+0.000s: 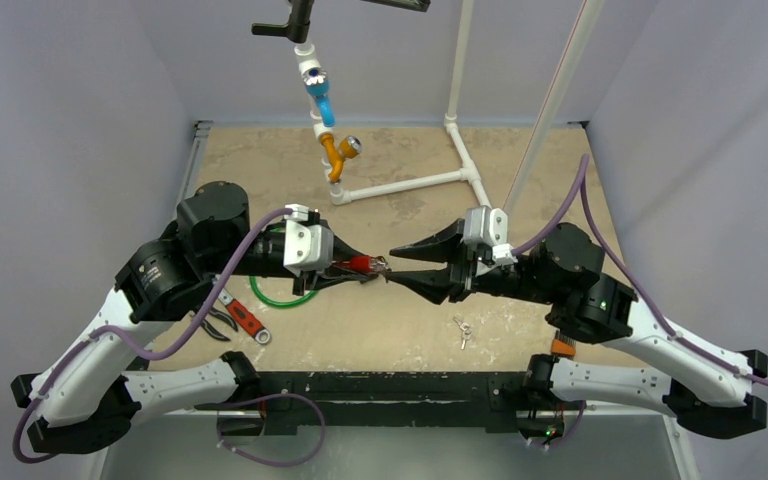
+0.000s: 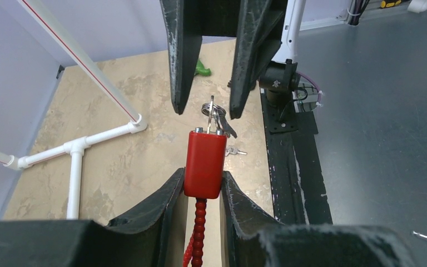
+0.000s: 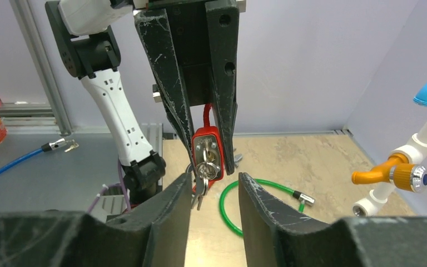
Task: Unlock with the key
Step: Unlock the lock.
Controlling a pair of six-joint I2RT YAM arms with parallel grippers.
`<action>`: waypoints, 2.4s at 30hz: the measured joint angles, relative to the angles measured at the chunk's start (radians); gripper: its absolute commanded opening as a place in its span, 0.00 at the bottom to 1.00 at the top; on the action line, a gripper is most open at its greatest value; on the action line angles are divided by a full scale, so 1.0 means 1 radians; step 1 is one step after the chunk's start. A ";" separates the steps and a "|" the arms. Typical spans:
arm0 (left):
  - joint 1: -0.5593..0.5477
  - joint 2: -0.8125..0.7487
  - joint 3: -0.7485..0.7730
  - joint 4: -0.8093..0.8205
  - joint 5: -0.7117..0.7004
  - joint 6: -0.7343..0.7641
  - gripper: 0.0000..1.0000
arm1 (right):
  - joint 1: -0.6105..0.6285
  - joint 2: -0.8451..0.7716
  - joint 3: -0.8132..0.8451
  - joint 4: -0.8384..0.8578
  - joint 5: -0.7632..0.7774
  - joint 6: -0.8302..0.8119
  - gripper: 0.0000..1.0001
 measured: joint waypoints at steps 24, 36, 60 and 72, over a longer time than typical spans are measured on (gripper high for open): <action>0.001 0.002 0.000 0.000 0.004 0.002 0.00 | 0.000 0.058 0.072 -0.026 -0.029 -0.011 0.04; 0.005 0.010 0.000 -0.020 -0.027 0.023 0.00 | 0.000 0.086 0.092 -0.075 0.027 -0.018 0.00; 0.004 0.042 0.071 -0.219 -0.236 0.117 0.00 | -0.108 0.122 -0.144 0.238 -0.030 0.337 0.00; -0.141 0.060 0.104 -0.282 -0.427 0.476 0.00 | -0.229 0.167 -0.166 0.323 -0.302 0.524 0.00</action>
